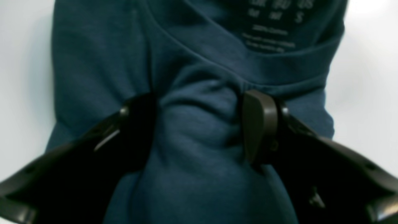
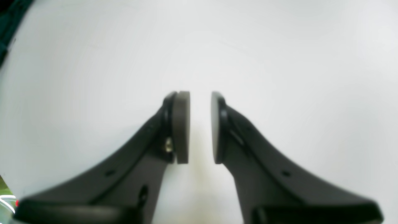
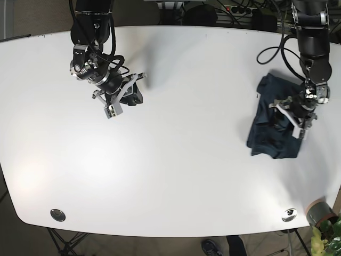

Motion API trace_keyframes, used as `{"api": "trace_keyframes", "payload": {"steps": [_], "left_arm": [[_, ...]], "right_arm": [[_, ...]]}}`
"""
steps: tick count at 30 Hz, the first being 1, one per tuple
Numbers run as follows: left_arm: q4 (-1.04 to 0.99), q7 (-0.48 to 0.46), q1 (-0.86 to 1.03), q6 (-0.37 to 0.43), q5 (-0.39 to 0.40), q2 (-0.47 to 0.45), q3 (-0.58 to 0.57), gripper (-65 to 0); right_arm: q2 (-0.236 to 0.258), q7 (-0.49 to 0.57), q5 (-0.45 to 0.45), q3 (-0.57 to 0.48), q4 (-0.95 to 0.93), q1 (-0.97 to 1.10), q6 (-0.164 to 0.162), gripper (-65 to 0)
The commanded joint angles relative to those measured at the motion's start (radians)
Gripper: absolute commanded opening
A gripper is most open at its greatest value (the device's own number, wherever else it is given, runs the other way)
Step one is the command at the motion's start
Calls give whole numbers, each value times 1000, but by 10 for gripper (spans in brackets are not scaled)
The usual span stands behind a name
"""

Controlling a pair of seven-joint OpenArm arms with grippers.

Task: Fold the T-shirt properly
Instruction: 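Carry the folded teal bundle with the left gripper to the table edge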

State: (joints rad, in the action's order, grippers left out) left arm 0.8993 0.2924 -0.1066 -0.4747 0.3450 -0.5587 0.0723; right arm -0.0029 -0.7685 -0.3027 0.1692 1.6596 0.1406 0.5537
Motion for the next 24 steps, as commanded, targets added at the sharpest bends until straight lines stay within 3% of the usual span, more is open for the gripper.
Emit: {"api": "trace_keyframes", "payload": {"steps": [1,5,11,24], "left_arm": [[-116,136,-14,6,-174,-60,42,-253],[-245,63,-43,-80,-202,-131,74,-253],[-380,-126,-41,-86,-200,-211,74,-253],[-345,-144,-51,-88,-192,-292,79,-253]], "right_arm": [[4,20,-17,2,20,-12,7,-542],[4,20,-17,2,23,-12,7,-542],[4,20,-14,2,58,-6,2,-542],[7,22,-6,0,169,44,1,-542]]}}
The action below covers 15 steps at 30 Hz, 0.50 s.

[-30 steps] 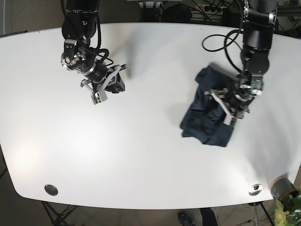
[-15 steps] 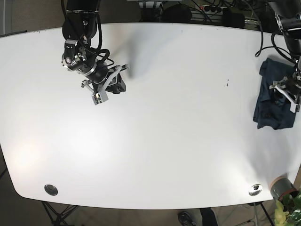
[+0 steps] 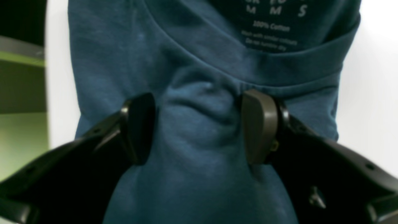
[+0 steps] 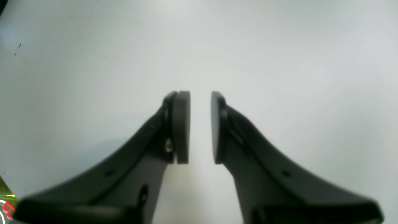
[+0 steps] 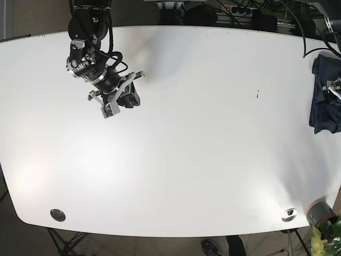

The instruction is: Fold the T-shirt properly

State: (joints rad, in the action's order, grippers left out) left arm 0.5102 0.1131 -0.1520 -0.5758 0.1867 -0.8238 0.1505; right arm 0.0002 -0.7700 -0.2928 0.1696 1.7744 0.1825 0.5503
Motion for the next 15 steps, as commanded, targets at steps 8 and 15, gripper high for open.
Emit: {"api": "trace_keyframes", "payload": {"steps": [8,15], "left_arm": [[430,40,61,13,-36,-18,2,-254],[629,40,70,13,-40,94,31,-254]], "right_arm": [[4,28,-15,23,135,53,3,-542],[5,39,-12,120,138,55,3,-542]]}}
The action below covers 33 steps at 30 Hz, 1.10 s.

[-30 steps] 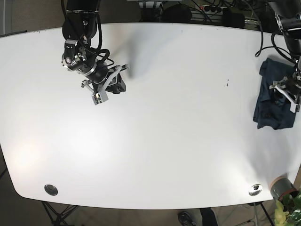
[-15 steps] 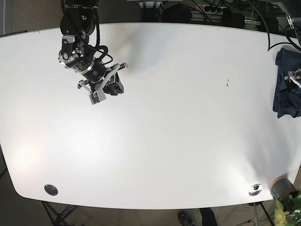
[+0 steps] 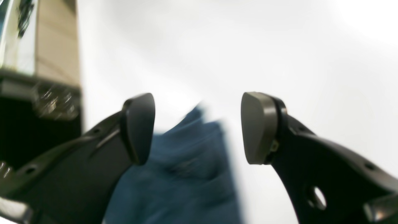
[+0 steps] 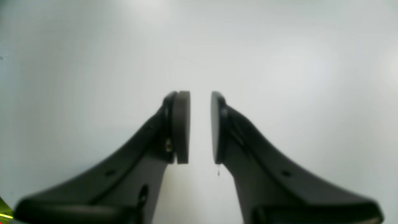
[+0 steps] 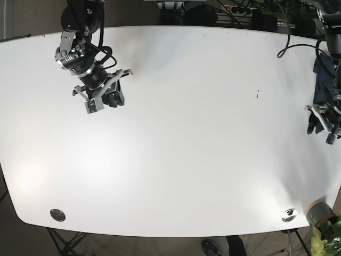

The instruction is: Fold the T-shirt properly

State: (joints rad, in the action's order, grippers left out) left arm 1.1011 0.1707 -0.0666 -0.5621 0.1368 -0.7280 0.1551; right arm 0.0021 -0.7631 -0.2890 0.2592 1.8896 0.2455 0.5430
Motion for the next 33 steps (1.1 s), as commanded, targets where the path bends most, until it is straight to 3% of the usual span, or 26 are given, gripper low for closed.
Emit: {"api": "trace_keyframes", "payload": {"steps": [1,4,6,10,18,21,26,33], "left_arm": [[49,-20,-16,0,10,28,42,-254],[78,-23,-17,14,8,104,70,-254],[132,-23,-17,75,7,161,87,-254],[173,-23,-17,164,7,230,65,-254],[327,-24,23,259,8,414,62,-254],[432,-24,90,293,7,483,73,-254],[555,-24,198,305,5,578,71,-254],[701,-24,408,305,5,634,71,-254]], "right_arm": [[5,55,-5,47,23,-4,10,-542],[17,144,76,61,18,13,10,-542],[17,215,169,62,17,22,10,-542],[12,330,256,98,8,44,12,-542],[17,549,250,162,-69,88,16,-542],[32,684,247,176,-154,108,18,-542],[55,847,247,171,-270,137,12,-542],[83,905,245,168,-278,216,19,-542]]}}
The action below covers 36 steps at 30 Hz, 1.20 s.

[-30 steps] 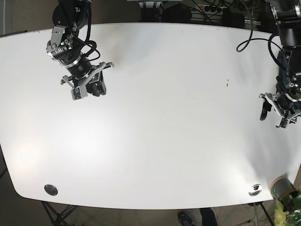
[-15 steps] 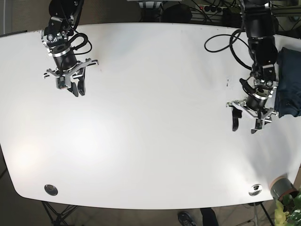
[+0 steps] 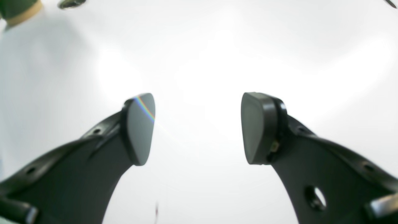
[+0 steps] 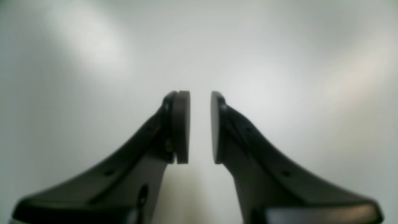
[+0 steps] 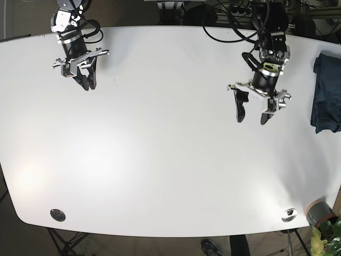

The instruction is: Fold the T-shirt properly

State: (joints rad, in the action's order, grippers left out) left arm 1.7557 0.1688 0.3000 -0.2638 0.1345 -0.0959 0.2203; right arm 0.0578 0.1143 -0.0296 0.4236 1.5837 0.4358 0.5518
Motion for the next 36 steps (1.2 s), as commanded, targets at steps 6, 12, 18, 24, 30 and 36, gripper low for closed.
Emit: {"api": "trace_keyframes", "payload": {"steps": [6,12,18,24,30,36], "left_arm": [[129,-21,230,7,15,12,9,-254],[194,-21,419,5,17,69,9,-254],[212,-19,537,5,17,72,9,-274],[220,-18,664,4,17,72,6,-339],[221,-18,752,4,14,72,9,-342],[221,-19,798,5,17,94,8,-344]], "right_arm": [[27,28,-53,5,88,130,12,-542],[70,26,-214,5,120,263,12,-542],[78,26,-289,11,142,366,12,-542],[93,26,-301,8,143,466,12,-542],[92,28,-303,5,159,541,14,-542],[92,28,-303,5,157,565,14,-542]]}}
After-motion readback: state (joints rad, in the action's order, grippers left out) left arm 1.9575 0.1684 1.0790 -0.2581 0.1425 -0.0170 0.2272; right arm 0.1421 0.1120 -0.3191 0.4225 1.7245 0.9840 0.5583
